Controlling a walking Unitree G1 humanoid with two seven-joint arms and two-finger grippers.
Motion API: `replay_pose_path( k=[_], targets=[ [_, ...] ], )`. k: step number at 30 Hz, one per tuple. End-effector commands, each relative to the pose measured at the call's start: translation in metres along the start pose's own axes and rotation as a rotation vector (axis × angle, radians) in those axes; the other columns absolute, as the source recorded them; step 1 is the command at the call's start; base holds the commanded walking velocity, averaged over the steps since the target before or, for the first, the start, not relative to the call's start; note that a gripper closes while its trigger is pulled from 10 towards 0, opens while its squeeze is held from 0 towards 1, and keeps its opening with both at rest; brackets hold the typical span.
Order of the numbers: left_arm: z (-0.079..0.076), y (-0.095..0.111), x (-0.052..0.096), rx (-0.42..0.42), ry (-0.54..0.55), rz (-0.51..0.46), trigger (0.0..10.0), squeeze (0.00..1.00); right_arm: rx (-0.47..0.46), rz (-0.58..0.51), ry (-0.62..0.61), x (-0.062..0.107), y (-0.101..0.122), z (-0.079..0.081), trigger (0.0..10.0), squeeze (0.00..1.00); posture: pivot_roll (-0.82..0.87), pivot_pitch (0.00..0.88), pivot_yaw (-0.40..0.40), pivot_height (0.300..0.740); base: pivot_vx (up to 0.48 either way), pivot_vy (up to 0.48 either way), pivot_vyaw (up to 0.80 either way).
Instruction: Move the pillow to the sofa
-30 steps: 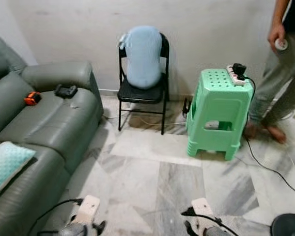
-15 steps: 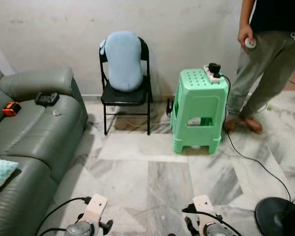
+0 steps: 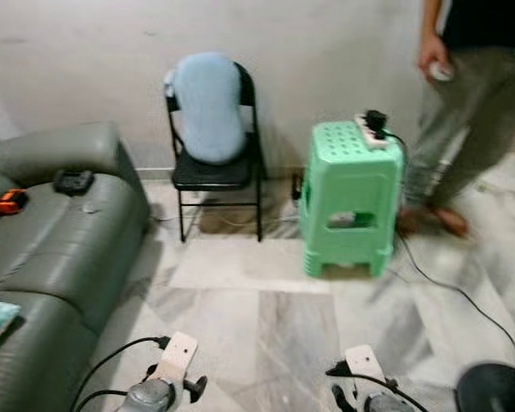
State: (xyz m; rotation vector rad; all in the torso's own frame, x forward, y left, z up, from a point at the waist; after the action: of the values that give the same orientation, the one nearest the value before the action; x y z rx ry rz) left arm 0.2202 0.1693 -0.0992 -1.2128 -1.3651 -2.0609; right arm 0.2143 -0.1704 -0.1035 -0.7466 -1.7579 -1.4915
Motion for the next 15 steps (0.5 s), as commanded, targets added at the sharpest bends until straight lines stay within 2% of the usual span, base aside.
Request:
replay_pose_path(
  k=[1,13,15],
  targets=[
    [0.0063,-0.0110,0.0028,-0.005,0.012,0.032,10.0,0.00,0.005,-0.008,0.036,-0.0008,0.0023,0.0142,10.0,0.00,-0.16,0.017,0.089,0.740,0.458,0.000,0.00],
    [0.0098,-0.0152,0.0043,-0.015,0.018,0.040,10.0,0.00,0.000,-0.006,0.038,-0.0008,0.0014,0.0174,10.0,0.00,-0.17,0.026,0.097,0.740,0.456,0.000,0.00],
    [0.0122,-0.0173,0.0048,-0.020,0.039,0.053,10.0,0.00,-0.002,-0.006,0.036,-0.0007,0.0012,0.0175,10.0,0.00,-0.17,0.026,0.097,0.740,0.186,0.000,0.00]
  ],
)
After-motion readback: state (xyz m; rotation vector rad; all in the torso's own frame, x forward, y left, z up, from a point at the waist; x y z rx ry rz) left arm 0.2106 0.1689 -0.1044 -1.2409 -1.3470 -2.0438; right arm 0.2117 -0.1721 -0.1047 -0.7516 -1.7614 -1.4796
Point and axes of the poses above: a point about 5 cm out from each wrist's last joint towards the gripper, its own x axis pointing back from the gripper into the wrist, its own y axis along the axis of the wrist's last joint, z = x × y, the point moved 3 cm from there along -x, pointing out of the wrist towards the gripper, and after that the axes turned 7 degrees about -x, right-handed, at the moved point
